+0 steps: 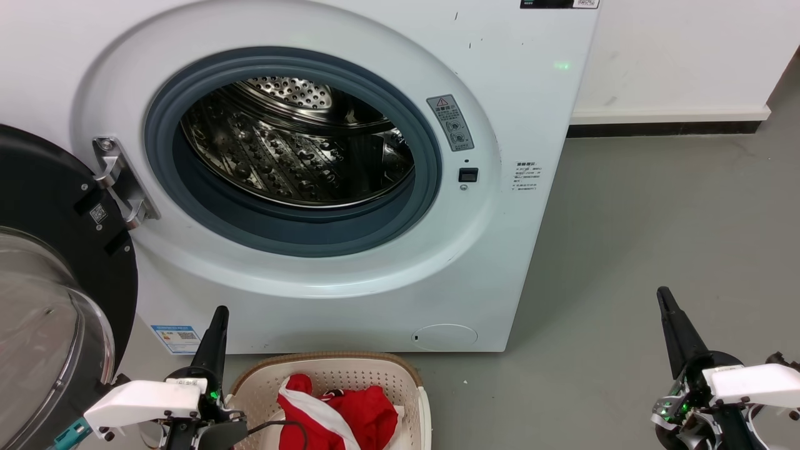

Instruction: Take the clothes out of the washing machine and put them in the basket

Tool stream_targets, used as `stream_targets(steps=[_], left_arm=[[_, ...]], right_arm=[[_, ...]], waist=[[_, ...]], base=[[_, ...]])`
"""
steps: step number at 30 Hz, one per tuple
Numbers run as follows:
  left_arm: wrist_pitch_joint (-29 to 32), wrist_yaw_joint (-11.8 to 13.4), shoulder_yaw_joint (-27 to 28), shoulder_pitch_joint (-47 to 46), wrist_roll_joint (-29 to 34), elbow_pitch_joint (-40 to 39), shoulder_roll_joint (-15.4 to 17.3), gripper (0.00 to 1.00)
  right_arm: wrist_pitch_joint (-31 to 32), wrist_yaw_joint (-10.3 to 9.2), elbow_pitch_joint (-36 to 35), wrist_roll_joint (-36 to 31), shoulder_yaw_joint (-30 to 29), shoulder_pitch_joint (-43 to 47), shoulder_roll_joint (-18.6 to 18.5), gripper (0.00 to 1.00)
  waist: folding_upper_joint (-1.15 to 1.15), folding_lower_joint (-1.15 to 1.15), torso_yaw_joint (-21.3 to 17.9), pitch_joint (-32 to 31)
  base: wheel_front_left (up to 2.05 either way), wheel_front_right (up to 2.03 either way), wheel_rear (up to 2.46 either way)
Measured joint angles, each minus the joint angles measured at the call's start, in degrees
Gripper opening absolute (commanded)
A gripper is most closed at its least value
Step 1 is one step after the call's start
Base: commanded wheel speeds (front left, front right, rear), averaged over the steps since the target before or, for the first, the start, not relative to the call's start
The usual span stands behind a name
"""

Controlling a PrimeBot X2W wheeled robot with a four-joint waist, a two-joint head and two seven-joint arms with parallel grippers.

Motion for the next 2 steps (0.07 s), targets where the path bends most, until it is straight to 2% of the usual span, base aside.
stream_targets(steps=[2], left_arm=[[0.36, -0.09, 0.14, -0.20, -1.67, 0.20, -0.15, 0.00]], right_arm=[[0.25, 0.01, 0.52, 1.69, -0.19, -0.16, 0.03, 0.00]], waist=[[0.00, 0.00, 0.05, 0.08]], base=[[0.00, 0.00, 0.00]])
